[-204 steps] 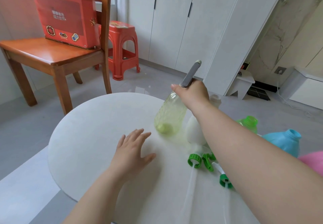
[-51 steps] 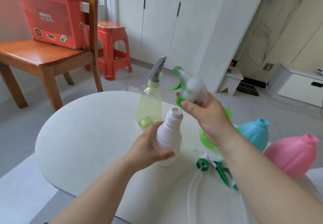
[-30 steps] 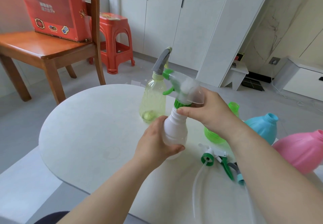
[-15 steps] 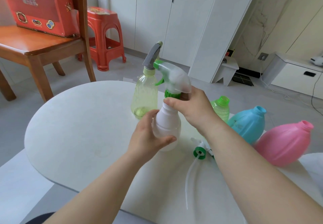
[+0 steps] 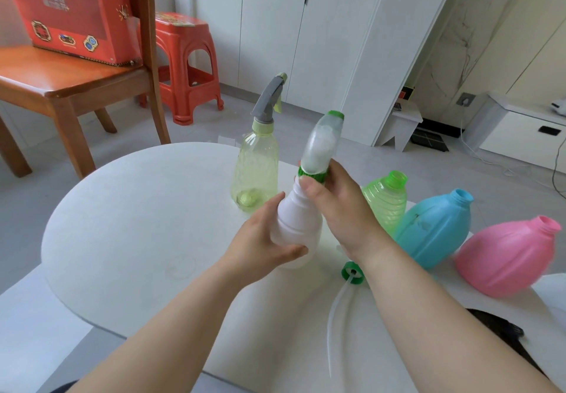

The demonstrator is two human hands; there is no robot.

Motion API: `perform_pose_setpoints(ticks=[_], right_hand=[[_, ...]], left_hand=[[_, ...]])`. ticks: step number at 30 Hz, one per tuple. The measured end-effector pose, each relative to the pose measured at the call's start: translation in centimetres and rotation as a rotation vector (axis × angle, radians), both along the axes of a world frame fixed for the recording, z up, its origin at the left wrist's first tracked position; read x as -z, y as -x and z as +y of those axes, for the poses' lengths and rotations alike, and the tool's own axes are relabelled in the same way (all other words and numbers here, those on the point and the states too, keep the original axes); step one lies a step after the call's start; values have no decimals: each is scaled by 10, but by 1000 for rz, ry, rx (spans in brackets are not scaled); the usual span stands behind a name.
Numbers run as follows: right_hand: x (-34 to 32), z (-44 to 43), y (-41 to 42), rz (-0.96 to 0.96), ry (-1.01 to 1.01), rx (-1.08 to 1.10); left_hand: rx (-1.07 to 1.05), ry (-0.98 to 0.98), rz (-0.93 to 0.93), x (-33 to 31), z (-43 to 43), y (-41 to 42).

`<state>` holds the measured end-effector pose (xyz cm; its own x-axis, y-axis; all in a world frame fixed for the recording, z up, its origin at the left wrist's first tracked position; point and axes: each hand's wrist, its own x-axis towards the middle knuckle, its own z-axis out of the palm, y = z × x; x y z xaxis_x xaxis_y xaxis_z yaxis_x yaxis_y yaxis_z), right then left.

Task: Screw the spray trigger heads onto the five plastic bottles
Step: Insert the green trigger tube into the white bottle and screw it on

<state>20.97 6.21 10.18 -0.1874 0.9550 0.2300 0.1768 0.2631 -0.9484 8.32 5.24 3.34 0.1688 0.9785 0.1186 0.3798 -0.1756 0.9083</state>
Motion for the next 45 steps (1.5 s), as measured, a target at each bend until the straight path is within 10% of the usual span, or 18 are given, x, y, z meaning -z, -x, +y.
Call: perform_pose_setpoints(ticks=[7, 17, 23, 34, 45], right_hand=[[6, 4, 6, 90, -41, 155], [-2, 13, -14, 140, 204, -192], [9, 5, 7, 108, -53, 194], [-6, 15, -33, 226, 270, -346], [6, 8, -3, 102, 24, 234]], left_hand=[[-197, -113, 117, 4, -8, -10], [212, 152, -198, -4, 8, 18], [-199, -52, -183, 14, -5, -20], [237, 162, -151, -5, 11, 17], [-132, -98, 125, 5, -7, -20]])
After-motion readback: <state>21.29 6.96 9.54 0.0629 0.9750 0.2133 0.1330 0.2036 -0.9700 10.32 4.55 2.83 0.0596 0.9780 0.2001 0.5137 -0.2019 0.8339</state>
